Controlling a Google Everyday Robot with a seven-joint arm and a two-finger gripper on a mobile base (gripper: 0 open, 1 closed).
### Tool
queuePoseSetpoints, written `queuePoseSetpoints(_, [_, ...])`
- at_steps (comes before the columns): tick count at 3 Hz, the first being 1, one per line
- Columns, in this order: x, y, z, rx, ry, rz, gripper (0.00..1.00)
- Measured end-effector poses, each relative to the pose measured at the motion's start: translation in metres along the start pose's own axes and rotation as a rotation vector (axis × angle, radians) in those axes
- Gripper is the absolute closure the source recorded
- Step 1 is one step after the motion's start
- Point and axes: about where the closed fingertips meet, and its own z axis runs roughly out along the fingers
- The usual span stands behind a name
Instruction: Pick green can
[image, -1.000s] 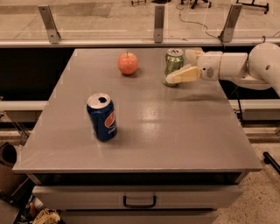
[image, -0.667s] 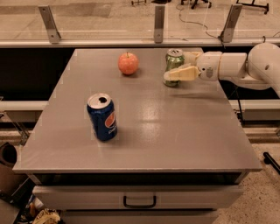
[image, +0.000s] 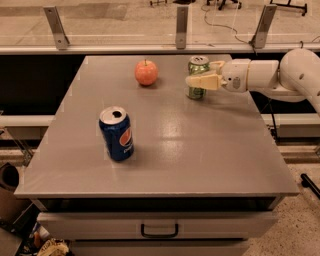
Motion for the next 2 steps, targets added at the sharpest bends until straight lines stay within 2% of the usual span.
queuePoseSetpoints(1, [-0.0002,0.0015,0.0032,-0.005,0.0,0.0,0.88])
queuePoseSetpoints(2, [-0.0003,0.0027,0.0058,-0.01,-0.001,0.0,1.0])
